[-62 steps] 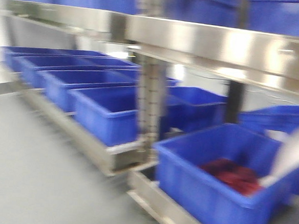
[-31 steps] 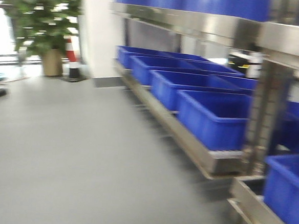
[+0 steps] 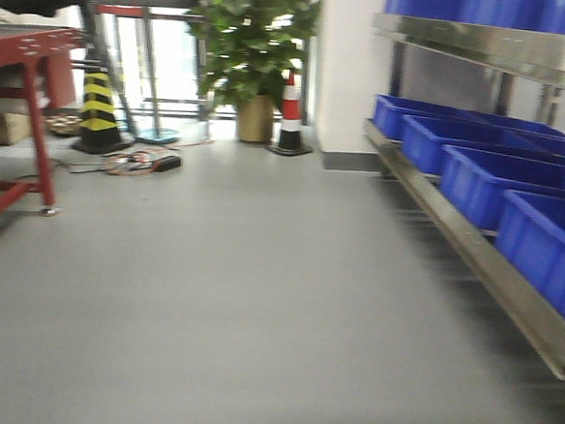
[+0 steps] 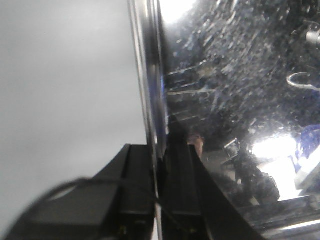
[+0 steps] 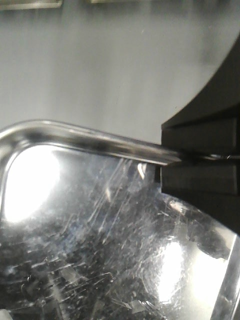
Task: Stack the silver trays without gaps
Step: 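Drive the base away from the rack holding the tray in both grippers, then drive around the corner past the plant and cone to the second rack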
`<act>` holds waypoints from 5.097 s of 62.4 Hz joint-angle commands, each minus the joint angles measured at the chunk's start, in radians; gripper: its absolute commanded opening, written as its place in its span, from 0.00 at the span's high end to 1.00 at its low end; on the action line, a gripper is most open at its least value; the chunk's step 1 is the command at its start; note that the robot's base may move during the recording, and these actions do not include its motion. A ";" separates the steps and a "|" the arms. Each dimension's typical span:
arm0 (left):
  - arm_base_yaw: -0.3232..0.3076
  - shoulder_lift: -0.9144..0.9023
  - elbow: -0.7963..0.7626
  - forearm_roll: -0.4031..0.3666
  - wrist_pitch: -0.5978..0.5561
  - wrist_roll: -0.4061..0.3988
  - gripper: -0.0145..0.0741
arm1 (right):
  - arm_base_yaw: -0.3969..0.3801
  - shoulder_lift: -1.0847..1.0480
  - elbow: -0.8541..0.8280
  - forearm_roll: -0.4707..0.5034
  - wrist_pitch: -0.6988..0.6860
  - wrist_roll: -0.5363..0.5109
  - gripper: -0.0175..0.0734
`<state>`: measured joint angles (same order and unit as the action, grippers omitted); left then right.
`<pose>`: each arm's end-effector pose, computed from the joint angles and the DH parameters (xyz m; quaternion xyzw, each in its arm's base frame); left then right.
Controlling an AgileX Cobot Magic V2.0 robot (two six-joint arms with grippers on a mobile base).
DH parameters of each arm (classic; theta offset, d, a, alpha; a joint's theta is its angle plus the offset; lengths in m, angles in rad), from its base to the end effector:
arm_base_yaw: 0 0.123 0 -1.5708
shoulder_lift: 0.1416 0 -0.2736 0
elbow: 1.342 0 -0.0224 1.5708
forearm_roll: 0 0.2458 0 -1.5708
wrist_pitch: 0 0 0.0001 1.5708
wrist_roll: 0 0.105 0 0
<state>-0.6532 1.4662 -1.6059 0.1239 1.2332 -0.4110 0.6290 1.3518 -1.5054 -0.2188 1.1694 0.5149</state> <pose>0.2461 -0.1729 0.3855 0.1192 0.9512 -0.0878 0.2709 0.2343 0.1445 0.3942 -0.0625 0.9412 0.0783 0.3227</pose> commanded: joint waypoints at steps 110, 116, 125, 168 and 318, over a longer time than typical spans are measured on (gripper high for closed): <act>-0.003 -0.033 -0.031 0.019 -0.007 0.015 0.89 | -0.003 -0.035 -0.041 -0.045 -0.057 -0.016 0.75; -0.003 -0.033 -0.031 0.017 -0.007 0.015 0.89 | -0.003 -0.035 -0.041 -0.045 -0.057 -0.016 0.75; -0.003 -0.033 -0.031 0.017 -0.007 0.015 0.89 | -0.003 -0.035 -0.041 -0.045 -0.057 -0.016 0.75; -0.003 -0.033 -0.031 0.017 -0.007 0.015 0.89 | -0.003 -0.035 -0.041 -0.045 -0.057 -0.016 0.75; -0.001 -0.033 -0.031 -0.027 -0.007 0.015 0.89 | -0.003 -0.035 -0.041 -0.044 -0.056 -0.016 0.75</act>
<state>-0.6532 1.4662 -1.6059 0.0856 1.2447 -0.4110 0.6290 1.3518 -1.5060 -0.2208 1.1787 0.5149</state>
